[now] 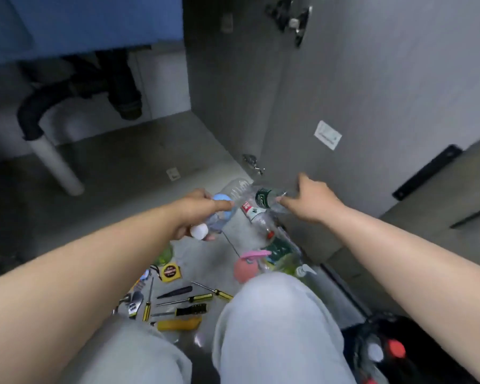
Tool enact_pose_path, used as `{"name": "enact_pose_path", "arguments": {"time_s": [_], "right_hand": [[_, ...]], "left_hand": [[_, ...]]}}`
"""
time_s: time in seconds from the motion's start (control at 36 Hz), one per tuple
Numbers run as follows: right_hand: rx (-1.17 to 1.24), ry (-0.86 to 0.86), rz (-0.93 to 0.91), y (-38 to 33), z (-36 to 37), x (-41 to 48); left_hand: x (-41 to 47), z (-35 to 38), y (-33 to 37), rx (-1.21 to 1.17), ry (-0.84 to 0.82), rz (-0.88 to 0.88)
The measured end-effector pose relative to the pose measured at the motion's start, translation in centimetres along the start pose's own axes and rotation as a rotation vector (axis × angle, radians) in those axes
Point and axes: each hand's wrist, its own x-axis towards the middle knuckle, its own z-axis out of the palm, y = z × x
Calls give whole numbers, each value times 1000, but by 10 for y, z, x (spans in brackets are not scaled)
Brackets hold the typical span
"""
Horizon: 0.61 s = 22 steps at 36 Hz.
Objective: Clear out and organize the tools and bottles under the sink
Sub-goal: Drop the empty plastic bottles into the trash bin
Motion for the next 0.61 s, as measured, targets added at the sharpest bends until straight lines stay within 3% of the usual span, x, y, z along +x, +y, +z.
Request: {"name": "enact_pose_path", "arguments": {"time_s": [0.33, 0.5, 0.61], "right_hand": [[57, 6, 37, 109, -106, -171], [-3, -117, 160, 168, -127, -241], [-38, -242, 246, 204, -114, -268]], "left_hand": [[-90, 160, 38, 116, -163, 97], [-112, 238, 30, 198, -214, 144], [-120, 267, 14, 133, -235, 133]]}}
